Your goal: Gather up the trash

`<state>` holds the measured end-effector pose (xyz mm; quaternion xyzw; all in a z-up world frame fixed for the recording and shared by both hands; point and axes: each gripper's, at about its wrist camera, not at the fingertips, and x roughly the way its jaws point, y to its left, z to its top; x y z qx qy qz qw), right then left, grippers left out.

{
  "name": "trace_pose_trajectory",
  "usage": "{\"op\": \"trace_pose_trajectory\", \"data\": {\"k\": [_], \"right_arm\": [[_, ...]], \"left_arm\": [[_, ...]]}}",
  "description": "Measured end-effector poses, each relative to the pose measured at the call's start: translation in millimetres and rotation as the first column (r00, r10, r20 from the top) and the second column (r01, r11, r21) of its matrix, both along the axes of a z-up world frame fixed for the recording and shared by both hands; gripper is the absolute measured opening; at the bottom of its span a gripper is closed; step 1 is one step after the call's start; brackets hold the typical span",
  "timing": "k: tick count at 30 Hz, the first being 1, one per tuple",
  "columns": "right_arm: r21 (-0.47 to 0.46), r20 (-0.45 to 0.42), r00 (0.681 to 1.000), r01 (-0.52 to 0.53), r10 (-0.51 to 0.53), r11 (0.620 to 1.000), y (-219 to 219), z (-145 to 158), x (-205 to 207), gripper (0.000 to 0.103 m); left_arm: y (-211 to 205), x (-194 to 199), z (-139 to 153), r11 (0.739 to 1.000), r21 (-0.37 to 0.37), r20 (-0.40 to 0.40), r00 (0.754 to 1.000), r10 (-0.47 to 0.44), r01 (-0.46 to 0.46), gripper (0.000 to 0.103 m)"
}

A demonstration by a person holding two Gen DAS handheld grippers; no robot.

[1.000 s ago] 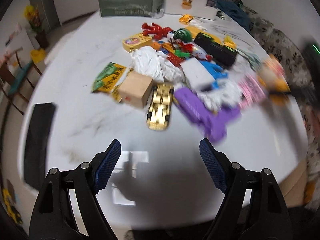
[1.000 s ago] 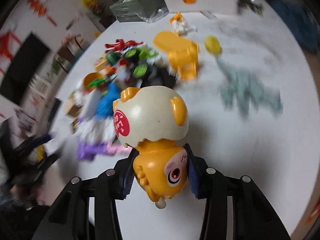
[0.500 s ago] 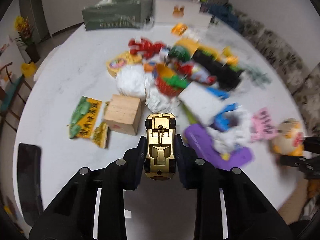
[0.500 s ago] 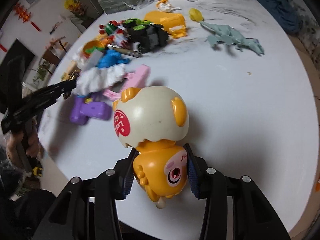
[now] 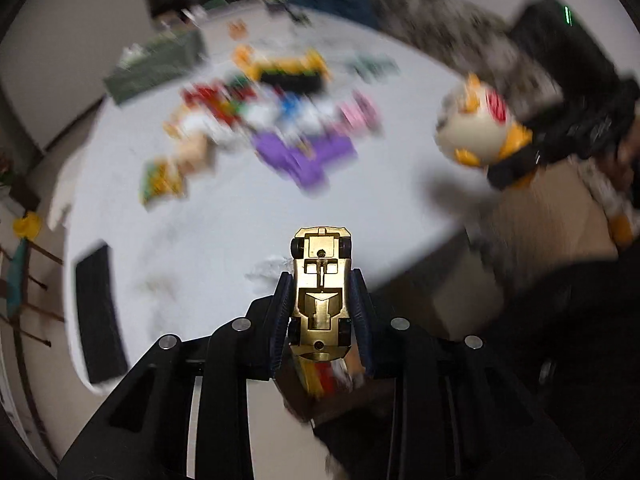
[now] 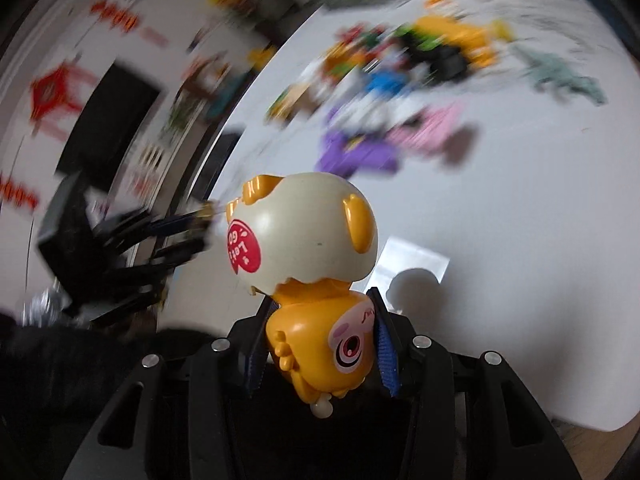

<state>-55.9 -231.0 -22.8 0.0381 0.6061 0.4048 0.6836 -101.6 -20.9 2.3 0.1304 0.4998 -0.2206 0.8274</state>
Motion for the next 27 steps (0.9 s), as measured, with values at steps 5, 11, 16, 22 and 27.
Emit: {"op": "trace_pose_trajectory", "data": {"k": [5,11,16,22,27], "right_arm": [[-0.062,-0.057,0.979,-0.198,0.195,0.978,40.6,-31.1,-27.1,0.045],[-0.168,-0.066,0.976,-0.216,0.208,0.962,61.4,-65.5,-32.4,0.061],[-0.134,0.07,0.981,-0.172,0.183,0.976,56.5,-19.1,-27.4,0.061],[-0.253,0.413,0.909,0.059,0.052,0.966,46.1,18.0,47.9,0.063],[-0.349,0.488,0.861,0.042,0.143,0.936,59.9,-5.6,118.5,0.063]], "left_arm": [[-5.1,-17.1,-39.8,0.999,-0.001,-0.144,0.989,-0.037,0.037,0.031],[9.5,-29.1,-69.7,1.0,0.003,-0.219,0.975,0.026,-0.026,0.076],[28.0,-28.6,-58.3,0.998,-0.016,-0.207,0.977,0.056,-0.061,0.076],[36.9,-17.8,-27.8,0.996,-0.025,-0.112,0.991,0.077,-0.08,0.076],[28.2,11.2,-4.8,0.986,-0.058,-0.041,0.987,0.153,-0.155,0.076]]}}
